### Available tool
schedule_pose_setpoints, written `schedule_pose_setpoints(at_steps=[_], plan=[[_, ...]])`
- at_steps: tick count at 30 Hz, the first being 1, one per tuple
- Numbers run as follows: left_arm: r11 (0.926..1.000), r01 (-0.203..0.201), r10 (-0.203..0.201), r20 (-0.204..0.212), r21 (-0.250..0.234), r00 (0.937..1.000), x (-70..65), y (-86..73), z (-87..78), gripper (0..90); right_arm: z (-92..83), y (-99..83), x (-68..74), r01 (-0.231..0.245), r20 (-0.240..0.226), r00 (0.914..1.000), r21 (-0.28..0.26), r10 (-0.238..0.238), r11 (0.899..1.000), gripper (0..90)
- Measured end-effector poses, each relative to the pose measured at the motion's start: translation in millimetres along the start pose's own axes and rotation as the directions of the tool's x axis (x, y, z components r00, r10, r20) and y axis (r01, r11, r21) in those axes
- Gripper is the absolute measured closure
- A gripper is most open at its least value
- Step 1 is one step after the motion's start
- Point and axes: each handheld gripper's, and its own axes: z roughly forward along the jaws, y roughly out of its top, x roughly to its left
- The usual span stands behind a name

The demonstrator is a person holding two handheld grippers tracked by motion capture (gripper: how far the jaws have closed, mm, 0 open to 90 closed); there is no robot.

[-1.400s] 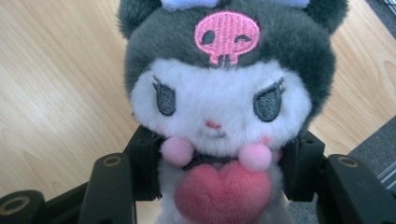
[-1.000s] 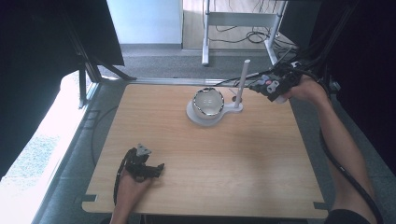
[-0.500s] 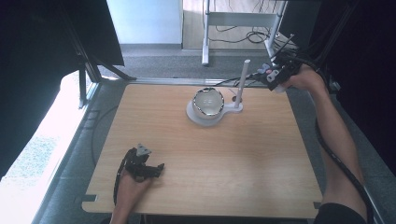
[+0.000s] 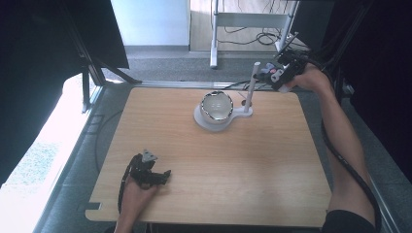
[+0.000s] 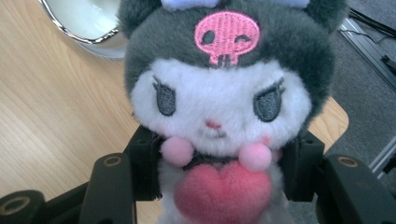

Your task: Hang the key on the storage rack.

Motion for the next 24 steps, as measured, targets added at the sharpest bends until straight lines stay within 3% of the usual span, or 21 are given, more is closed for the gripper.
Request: schedule_pose_setpoints(at_steps=[6,12,16,24], plan=[[1.0,0.0,0.0,0.0,0.0,1.0,0.0,0.0,0.0,3.7,1.2,2.4,1.5,-0.003,0.004,1.0,0.002,0.003,1.0,43.3],[1.0,0.0,0.0,0.0,0.0,1.0,0.0,0.0,0.0,3.7,10.3,2.4,10.1,0.019,-0.029,0.9994,0.019,-0.018,1.0,43.2],[1.0,0.001,-0.001,0.001,0.0,1.0,-0.1,0.0,0.0,3.7,25.1,1.5,19.5,0.036,-0.066,0.9973,0.039,-0.034,0.999,43.1],[1.0,0.001,-0.001,0.0,-0.002,1.0,-0.1,-0.1,0.1,3.7,51.1,-2.3,23.7,0.035,-0.104,0.9942,0.063,-0.029,0.997,43.1]])
